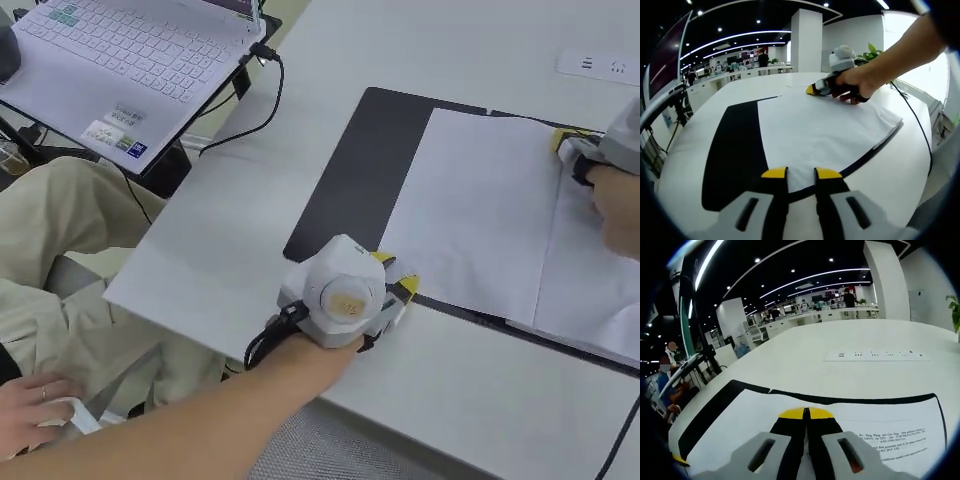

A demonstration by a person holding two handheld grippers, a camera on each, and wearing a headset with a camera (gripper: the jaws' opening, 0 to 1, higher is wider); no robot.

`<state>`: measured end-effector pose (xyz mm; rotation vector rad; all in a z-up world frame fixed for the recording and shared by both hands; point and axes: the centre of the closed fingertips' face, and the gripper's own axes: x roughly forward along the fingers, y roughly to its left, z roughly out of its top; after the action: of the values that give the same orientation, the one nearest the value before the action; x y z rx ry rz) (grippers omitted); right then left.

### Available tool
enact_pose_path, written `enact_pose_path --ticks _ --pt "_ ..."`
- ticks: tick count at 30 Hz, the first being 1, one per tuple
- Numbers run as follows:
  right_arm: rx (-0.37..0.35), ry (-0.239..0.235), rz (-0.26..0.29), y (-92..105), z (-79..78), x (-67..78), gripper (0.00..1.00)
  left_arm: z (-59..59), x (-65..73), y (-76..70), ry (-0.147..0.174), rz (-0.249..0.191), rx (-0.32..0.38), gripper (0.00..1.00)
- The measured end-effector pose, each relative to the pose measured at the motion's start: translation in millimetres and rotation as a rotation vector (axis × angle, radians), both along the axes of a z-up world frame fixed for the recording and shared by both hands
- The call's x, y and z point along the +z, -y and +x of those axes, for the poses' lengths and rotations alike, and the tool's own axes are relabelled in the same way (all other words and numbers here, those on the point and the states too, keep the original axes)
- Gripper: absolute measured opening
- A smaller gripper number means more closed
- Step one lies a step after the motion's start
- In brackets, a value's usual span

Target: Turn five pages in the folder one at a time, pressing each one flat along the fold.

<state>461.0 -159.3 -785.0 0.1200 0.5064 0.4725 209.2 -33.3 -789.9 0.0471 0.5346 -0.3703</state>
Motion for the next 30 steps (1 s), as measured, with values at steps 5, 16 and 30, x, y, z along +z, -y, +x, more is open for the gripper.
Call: enact_pose_path --ticks 5,16,30 --pt "0.007 -0.005 0.002 -0.1 -14.1 1.2 0.00 -0.1 0.4 0.0 0.001 0.002 -0.004 0.19" --pt "0.020 -0.020 0.024 0.5 -43.8 5.0 0.00 0.2 0.0 0.2 0.000 0.005 -0.005 0.18" --pt "0.026 -0.032 0.061 1.4 -86.6 19.0 0.00 0.1 -0.2 0.3 0.000 0.009 -0.008 0.18"
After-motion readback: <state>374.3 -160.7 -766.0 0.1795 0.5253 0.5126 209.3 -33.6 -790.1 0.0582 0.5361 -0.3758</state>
